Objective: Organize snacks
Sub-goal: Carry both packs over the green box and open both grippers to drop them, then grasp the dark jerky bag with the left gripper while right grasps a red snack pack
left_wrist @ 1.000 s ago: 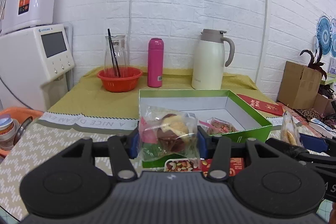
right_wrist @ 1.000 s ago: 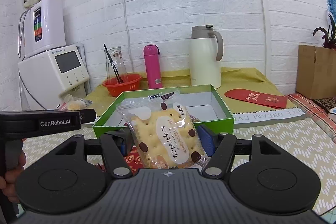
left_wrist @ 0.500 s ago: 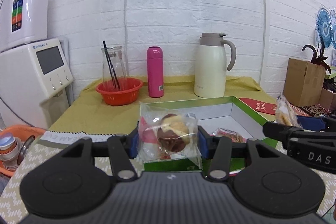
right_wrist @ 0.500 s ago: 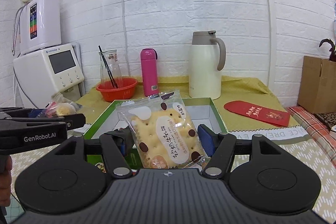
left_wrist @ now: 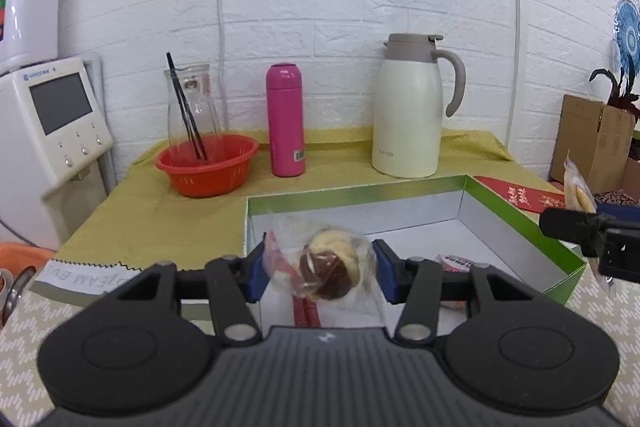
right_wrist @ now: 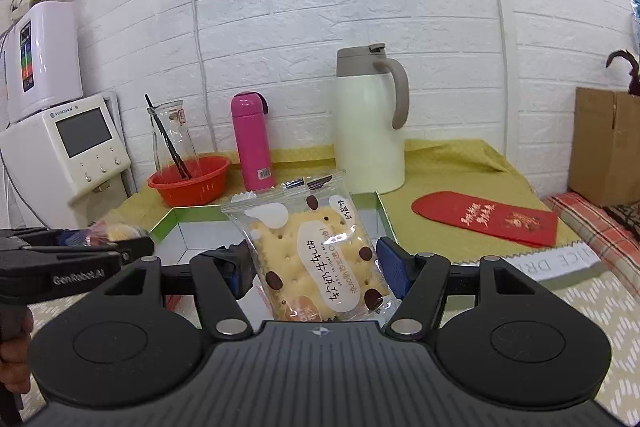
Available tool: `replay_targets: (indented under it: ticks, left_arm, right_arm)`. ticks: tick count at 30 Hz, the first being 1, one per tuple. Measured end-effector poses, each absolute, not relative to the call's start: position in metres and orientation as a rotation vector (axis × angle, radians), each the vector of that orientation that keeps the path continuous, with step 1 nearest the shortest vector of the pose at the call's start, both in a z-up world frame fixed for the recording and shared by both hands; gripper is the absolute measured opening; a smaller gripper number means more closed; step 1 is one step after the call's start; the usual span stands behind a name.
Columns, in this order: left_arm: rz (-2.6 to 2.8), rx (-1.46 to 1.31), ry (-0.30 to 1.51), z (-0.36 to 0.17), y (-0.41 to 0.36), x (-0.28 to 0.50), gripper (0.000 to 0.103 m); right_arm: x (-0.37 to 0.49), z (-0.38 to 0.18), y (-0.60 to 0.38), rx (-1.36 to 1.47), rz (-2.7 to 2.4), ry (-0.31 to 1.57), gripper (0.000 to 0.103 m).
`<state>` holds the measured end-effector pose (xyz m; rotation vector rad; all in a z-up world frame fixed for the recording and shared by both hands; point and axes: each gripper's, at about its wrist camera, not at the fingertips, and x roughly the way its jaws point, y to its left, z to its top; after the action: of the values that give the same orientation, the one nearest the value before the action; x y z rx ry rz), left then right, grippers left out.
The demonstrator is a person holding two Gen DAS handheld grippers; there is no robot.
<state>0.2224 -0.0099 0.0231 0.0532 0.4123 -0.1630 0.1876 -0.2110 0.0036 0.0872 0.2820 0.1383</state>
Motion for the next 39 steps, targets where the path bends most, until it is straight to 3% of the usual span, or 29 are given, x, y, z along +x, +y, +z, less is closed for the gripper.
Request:
replay_targets:
  ticks: [13, 20, 29, 39]
  left_arm:
    - [-0.168, 0.048, 0.516, -0.008, -0.004, 0.256, 0.051]
    - [-0.165, 0.053, 0.481, 0.007, 0.006, 0.244, 0.066]
    - [-0.118, 0.054, 0.389, 0.035, 0.036, 0.189, 0.07]
    - [-0.106, 0.007, 0.438, 0.001, 0.071, 0.119, 0.071]
  right_arm:
    - [0.25, -0.04, -0.199, 0.015, 0.12, 0.452, 0.101]
    - [0.249, -0.035, -0.21, 0.107, 0.163, 0.421, 0.103]
    - [0.204, -0.01, -0.23, 0.201, 0.223, 0.311, 0.103]
    - [0.116, -0.021, -0.238, 0.069, 0.319, 0.304, 0.103]
